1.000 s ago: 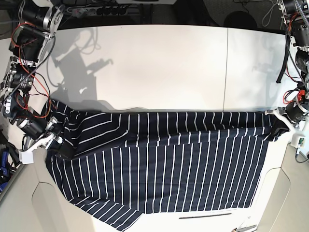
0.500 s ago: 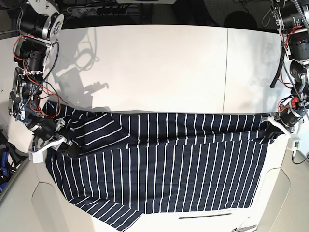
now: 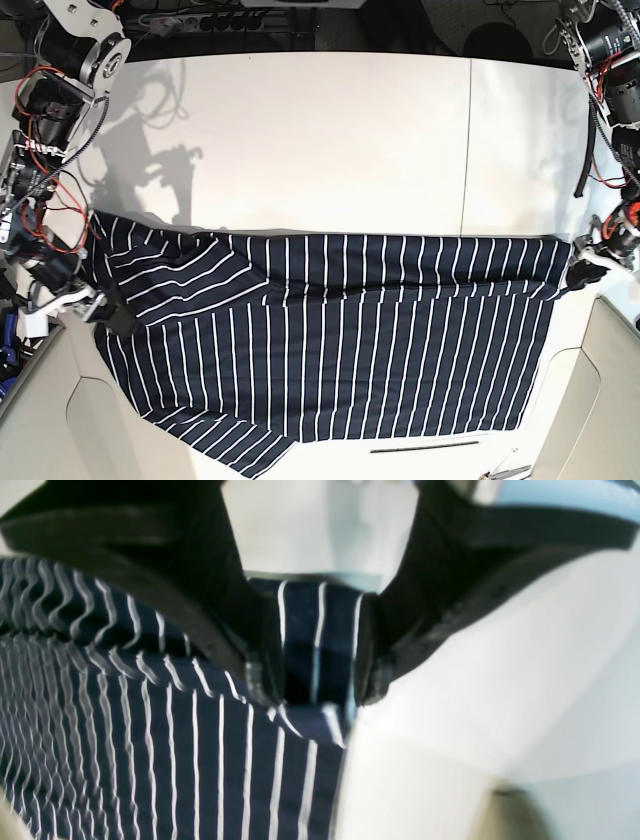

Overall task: Fold the T-shirt properly
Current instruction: 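Lift the shoulder edge with both grippers and pull it back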

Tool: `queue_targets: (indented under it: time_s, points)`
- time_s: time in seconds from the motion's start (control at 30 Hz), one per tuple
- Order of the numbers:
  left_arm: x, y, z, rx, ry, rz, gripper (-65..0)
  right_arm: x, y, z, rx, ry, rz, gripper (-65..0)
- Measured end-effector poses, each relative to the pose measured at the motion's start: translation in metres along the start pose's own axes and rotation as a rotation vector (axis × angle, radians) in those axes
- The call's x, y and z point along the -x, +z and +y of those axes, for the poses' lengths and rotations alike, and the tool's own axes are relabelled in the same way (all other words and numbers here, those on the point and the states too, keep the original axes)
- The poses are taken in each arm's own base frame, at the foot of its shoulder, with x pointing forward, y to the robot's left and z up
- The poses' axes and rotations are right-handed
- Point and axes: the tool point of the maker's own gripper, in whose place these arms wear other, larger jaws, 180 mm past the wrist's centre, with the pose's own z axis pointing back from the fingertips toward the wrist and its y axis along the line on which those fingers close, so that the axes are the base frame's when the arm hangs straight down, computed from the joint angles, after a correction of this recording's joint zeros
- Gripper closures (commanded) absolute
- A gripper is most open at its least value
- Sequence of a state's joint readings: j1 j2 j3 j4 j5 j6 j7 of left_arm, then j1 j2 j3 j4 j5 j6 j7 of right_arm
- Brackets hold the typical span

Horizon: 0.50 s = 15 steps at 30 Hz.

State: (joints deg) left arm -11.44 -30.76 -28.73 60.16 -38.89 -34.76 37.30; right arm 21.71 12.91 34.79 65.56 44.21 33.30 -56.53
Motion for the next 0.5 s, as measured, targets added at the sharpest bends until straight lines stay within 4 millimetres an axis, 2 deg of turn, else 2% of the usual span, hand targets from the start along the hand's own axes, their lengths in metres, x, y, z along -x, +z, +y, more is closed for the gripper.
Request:
queue_targets:
  time_s: [0.1, 0.2, 0.33, 0.5]
  points:
    - [-0.005, 0.013, 0.015, -0.015, 0.076, -0.035, -26.5, -0.010, 0.014, -0.011, 0.019, -0.018, -0.026, -45.3]
    - [0.005, 0.019, 0.021, -0.018, 0.106, -0.022, -27.7, -0.009, 0.025, -0.024, 0.051, -0.027, -0.038, -45.3]
    - [0.026, 0.022, 0.023, -0.024, 0.119, 0.016, -36.3, 0.013, 0.037, -0.046, 0.114, -0.050, -0.024, -45.3]
    - [0.043, 0.021, 0.019, -0.018, 0.143, 0.035, -37.4, 0.039, 0.049, -0.066, 0.180, -0.068, -0.017, -45.3]
